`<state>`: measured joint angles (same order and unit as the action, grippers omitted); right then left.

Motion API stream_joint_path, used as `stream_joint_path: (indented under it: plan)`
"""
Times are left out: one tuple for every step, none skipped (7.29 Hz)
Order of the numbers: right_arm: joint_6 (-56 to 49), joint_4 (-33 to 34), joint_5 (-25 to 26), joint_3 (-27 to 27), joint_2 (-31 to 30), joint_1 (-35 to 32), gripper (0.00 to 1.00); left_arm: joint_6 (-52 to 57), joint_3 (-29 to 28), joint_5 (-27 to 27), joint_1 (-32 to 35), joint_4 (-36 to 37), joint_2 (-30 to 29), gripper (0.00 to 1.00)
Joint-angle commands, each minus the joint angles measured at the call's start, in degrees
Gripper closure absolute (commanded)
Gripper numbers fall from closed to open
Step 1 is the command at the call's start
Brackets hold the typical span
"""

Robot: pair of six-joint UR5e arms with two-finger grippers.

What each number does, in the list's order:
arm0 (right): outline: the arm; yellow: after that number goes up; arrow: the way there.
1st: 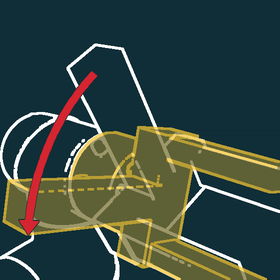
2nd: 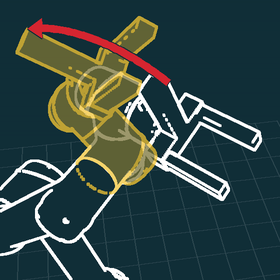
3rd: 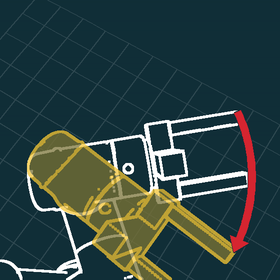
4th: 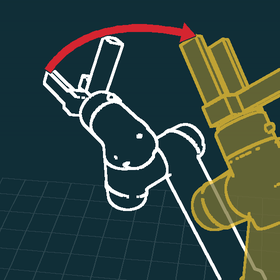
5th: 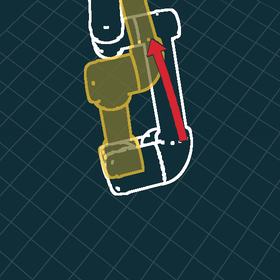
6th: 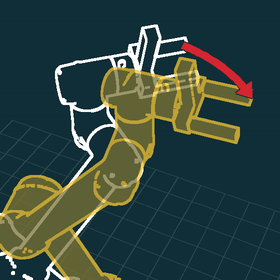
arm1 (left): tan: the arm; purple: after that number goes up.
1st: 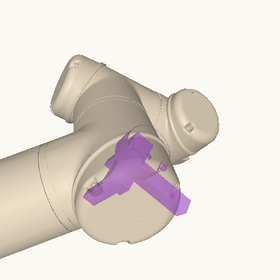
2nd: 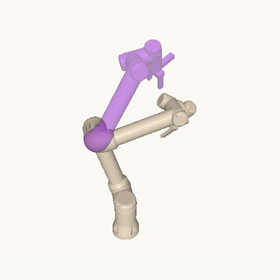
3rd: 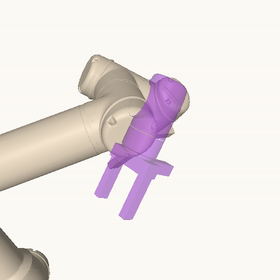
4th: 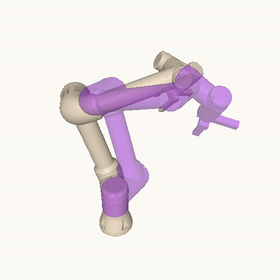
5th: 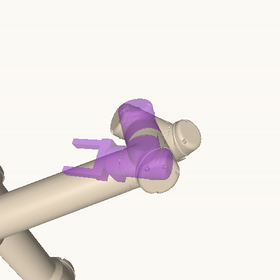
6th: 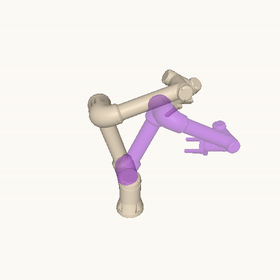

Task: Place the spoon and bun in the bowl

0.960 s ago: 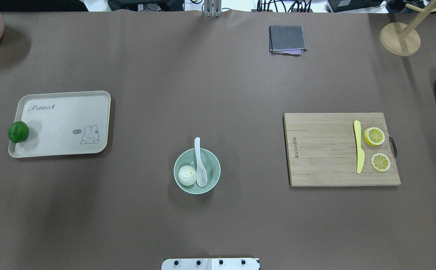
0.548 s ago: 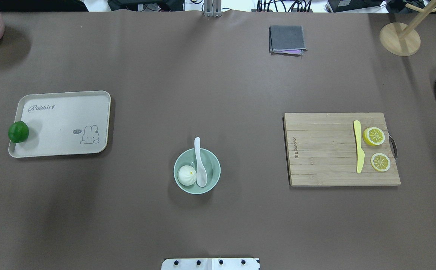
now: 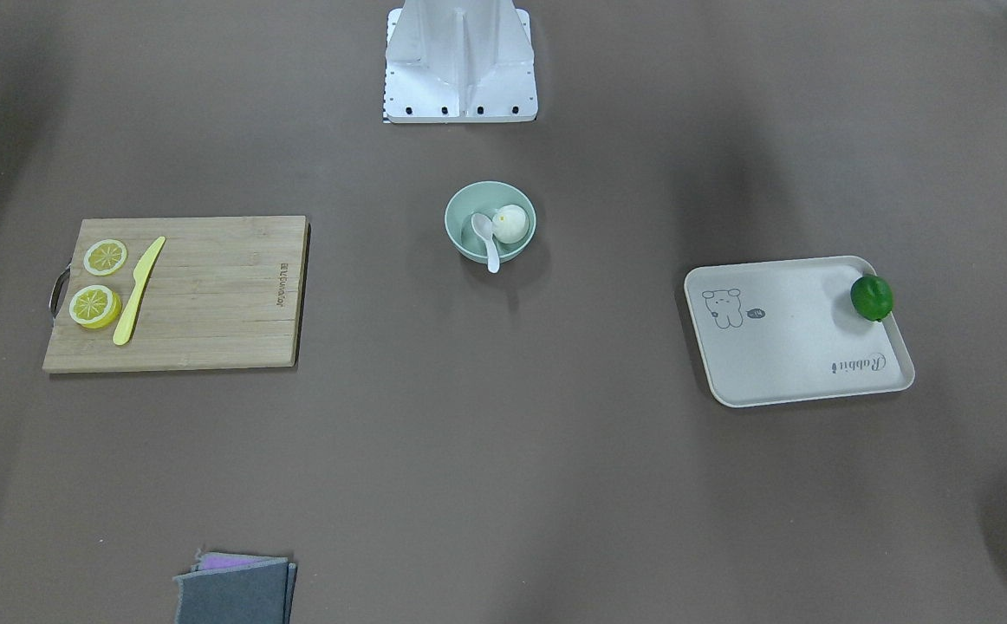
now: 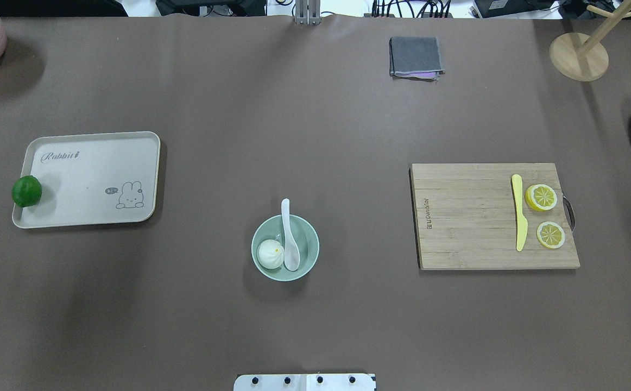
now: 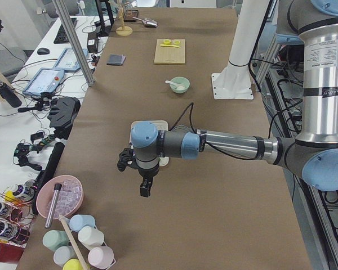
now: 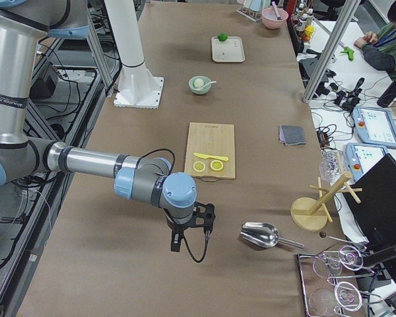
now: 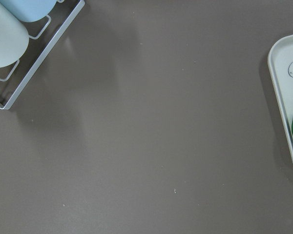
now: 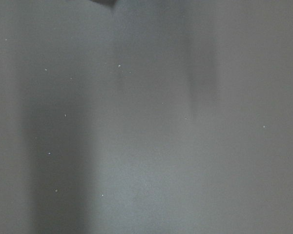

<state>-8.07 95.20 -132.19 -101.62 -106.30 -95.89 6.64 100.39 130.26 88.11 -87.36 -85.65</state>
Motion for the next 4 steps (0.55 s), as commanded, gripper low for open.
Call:
stream_joint_path:
  plan:
    - [0.1, 0.0, -0.3, -0.1, 0.0, 0.0, 0.0, 0.0, -0.1, 0.0, 0.0, 0.0, 0.0, 0.01]
    - [0.1, 0.0, -0.6, -0.1, 0.1, 0.0, 0.0, 0.0, -0.1, 0.0, -0.1, 0.0, 0.0, 0.01]
    - [0.1, 0.0, -0.6, -0.4, 0.1, 0.0, 0.0, 0.0, -0.1, 0.0, -0.1, 0.0, -0.1, 0.01]
    - [0.1, 0.0, -0.6, -0.6, 0.1, 0.0, 0.0, 0.0, 0.0, 0.0, -0.1, 0.0, -0.1, 0.01]
